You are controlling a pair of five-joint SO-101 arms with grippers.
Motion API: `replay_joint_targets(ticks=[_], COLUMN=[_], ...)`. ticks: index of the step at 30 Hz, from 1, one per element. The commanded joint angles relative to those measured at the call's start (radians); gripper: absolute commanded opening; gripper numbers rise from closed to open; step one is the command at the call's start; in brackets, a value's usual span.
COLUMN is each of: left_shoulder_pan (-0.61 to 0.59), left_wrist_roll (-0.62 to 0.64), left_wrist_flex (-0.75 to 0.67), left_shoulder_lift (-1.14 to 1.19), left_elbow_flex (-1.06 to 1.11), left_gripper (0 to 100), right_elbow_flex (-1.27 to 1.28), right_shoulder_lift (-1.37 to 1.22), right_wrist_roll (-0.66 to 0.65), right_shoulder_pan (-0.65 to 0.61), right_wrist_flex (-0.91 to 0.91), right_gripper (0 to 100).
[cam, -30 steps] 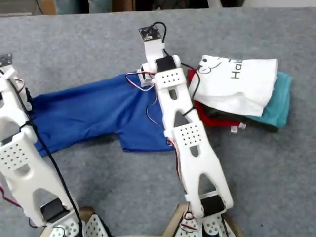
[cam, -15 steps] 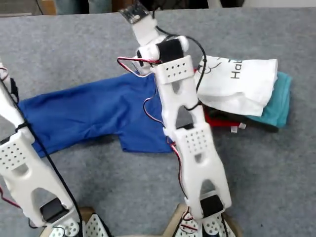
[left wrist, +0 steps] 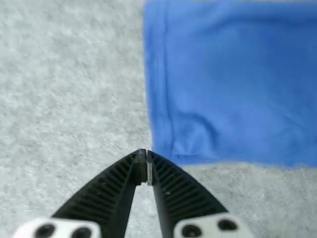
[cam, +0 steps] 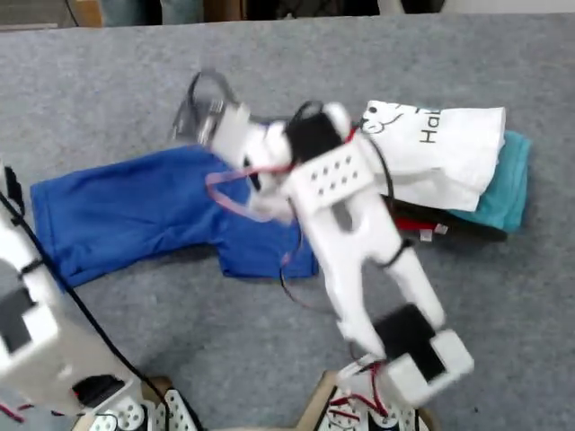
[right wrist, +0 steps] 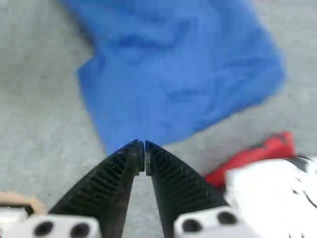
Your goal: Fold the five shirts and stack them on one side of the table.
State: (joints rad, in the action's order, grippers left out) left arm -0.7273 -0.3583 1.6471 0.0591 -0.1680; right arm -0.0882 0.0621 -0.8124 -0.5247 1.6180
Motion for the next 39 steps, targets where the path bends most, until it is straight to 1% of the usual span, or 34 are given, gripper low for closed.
replay_joint_targets(ticks=[1,3,5,7,8,11,13,18,20,22,25,29,34,37,39], left_shoulder_pan=[-0.002,0.022,0.038,0.038,0.036,0.016,-0.010,-0.062,-0.070,-0.074,-0.074,-0.076,-0.071,-0.073,-0.074], left_wrist_roll=[0.021,0.066,0.098,0.104,0.104,0.104,0.104,0.098,0.098,0.098,0.098,0.097,0.097,0.097,0.097], left_wrist_flex=[-0.160,-0.273,-0.384,-0.466,-0.488,-0.485,-0.489,-0.486,-0.486,-0.485,-0.483,-0.483,-0.407,-0.394,-0.394], left_shoulder_lift=[-0.264,-0.397,-0.505,-0.574,-0.580,-0.560,-0.534,-0.474,-0.465,-0.460,-0.460,-0.462,-0.462,-0.462,-0.462], left_elbow_flex=[0.332,0.515,0.680,0.796,0.826,0.848,0.839,0.786,0.776,0.769,0.768,0.766,0.723,0.696,0.685], left_gripper=[3,3,3,3,3,3,3,3,3,3,3,3,3,3,3], right_elbow_flex=[0.325,0.466,0.562,0.615,0.624,0.624,0.625,0.619,0.582,0.549,0.549,0.544,0.541,0.512,0.452], right_shoulder_lift=[0.150,0.168,0.157,0.128,0.107,0.025,-0.038,-0.243,-0.288,-0.297,-0.308,-0.312,-0.309,-0.312,-0.311], right_wrist_roll=[-0.126,-0.184,-0.193,-0.195,-0.195,-0.196,-0.196,-0.224,-0.224,-0.224,-0.224,-0.224,-0.222,-0.218,-0.218], right_shoulder_pan=[-0.058,-0.098,-0.132,-0.138,-0.135,-0.133,-0.133,-0.121,-0.107,-0.101,-0.100,-0.100,-0.100,-0.074,-0.043], right_wrist_flex=[-0.161,-0.229,-0.288,-0.351,-0.377,-0.428,-0.485,-0.591,-0.578,-0.545,-0.548,-0.554,-0.569,-0.574,-0.542], right_gripper=[1.5,1.5,1.9,7.5,12.4,27.9,30.3,25.3,24.7,24.2,21.1,13.1,0.9,1.2,1.2])
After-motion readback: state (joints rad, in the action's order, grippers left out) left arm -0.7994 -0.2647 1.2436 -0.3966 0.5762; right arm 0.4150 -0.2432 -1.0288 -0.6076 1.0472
